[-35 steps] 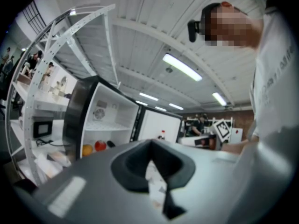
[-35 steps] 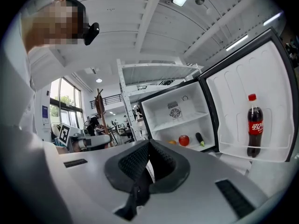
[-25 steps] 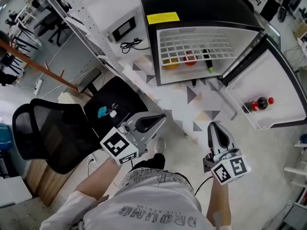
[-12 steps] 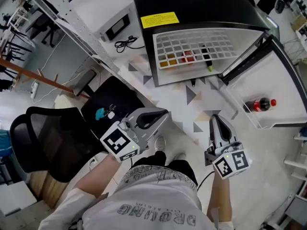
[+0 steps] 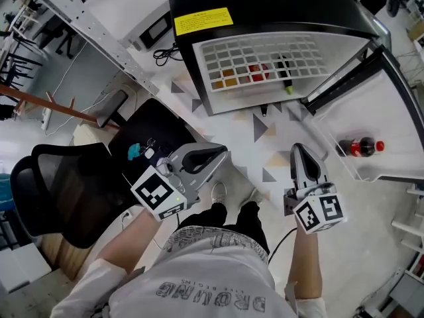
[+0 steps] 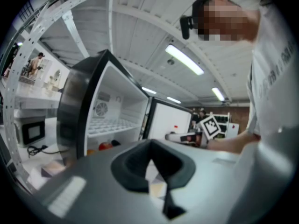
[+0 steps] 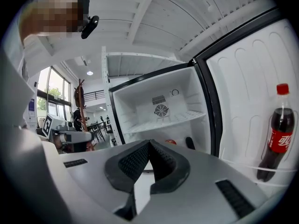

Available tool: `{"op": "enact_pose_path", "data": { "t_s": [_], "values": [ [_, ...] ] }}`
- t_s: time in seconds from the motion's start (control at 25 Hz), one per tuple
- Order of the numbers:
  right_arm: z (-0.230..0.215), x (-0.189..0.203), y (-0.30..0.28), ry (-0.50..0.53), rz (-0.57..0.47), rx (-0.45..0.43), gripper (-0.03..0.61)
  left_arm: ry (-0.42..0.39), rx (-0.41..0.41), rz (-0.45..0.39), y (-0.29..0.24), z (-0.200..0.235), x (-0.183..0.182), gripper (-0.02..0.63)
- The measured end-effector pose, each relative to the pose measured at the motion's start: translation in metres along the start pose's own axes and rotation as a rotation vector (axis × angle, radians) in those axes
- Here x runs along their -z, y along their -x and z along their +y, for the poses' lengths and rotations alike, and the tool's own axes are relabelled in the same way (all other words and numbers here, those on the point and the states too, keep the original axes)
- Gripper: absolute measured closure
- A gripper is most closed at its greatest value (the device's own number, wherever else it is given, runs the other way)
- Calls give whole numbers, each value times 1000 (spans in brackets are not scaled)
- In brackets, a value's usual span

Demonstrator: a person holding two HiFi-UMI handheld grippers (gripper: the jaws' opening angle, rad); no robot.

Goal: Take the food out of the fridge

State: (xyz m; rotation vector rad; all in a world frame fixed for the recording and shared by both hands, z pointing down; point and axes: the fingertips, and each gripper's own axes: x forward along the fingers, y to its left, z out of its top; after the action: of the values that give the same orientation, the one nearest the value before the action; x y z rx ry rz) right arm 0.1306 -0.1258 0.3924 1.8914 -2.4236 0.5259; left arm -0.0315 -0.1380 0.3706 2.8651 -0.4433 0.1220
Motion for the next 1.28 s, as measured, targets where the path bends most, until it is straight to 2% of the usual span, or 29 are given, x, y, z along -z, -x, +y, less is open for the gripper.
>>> {"op": "enact_pose_path", "data": {
  "t_s": [0.6, 1.28],
  "values": [
    [-90, 23, -74, 14, 21, 66, 588, 37, -132, 72, -33, 3, 25, 607],
    [-138, 53, -158, 100, 38, 190, 588, 82, -176, 136, -24, 15, 58, 607]
  ]
}}
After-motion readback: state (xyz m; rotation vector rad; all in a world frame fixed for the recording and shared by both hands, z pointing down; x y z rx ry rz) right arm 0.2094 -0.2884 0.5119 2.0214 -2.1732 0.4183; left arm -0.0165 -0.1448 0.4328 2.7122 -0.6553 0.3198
